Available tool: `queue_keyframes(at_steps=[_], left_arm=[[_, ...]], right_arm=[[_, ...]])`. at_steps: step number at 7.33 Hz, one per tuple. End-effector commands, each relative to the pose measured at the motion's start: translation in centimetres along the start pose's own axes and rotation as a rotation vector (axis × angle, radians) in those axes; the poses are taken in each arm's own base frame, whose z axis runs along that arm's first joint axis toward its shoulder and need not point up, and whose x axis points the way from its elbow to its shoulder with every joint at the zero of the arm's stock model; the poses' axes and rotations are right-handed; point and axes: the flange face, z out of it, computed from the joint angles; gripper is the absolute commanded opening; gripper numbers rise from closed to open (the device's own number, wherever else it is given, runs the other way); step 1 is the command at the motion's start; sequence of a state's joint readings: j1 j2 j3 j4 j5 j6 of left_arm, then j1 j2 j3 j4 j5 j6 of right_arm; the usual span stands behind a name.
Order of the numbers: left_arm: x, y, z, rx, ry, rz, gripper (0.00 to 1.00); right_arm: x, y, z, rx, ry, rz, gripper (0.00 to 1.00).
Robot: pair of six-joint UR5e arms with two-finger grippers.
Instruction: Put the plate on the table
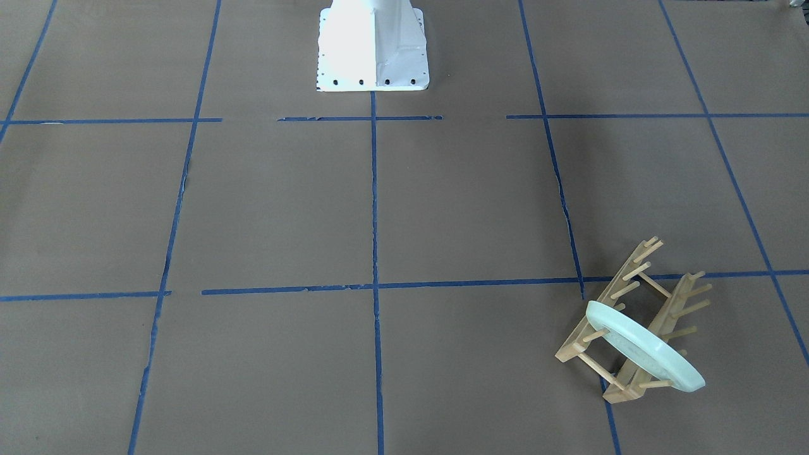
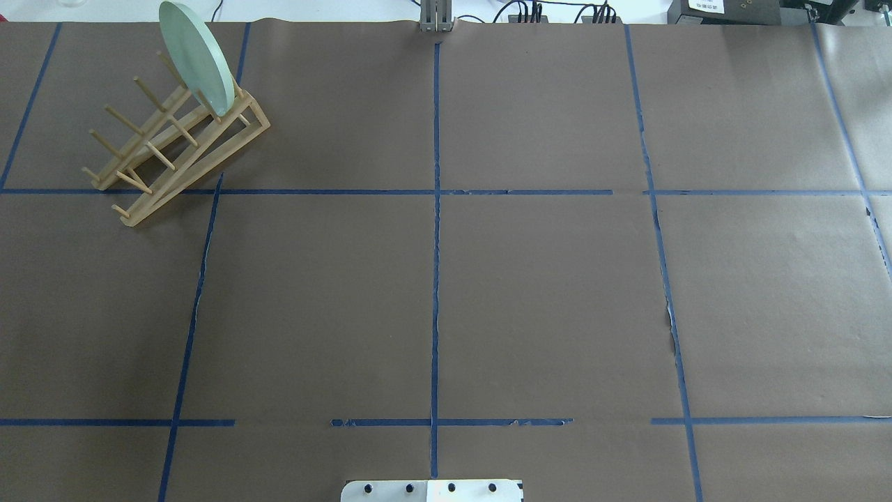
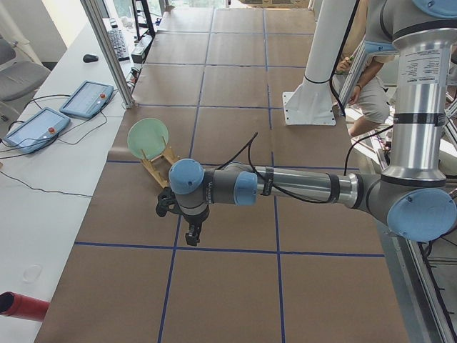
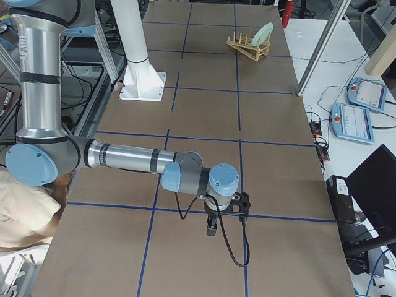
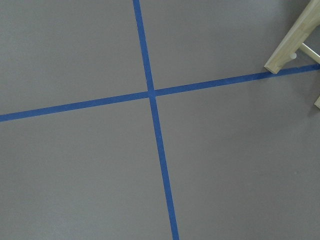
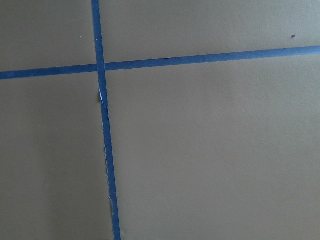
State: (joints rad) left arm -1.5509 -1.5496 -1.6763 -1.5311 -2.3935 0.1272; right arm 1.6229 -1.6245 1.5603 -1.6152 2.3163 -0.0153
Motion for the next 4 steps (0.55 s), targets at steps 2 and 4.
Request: queue_keyframes(at_steps=[2,4], left_arm=[[0.7,-1.1,-0.9,0.022,-0.006,0.017,1.0],[3.2,-5.1,-3.9,0.082,-0.013,0.074,1.0]], right_arm=[[0.0,0.0,0.0,0.001,0.0,-0.001,1.0],[0.0,0.0,0.0,0.0,0.0,0.0,1.0]])
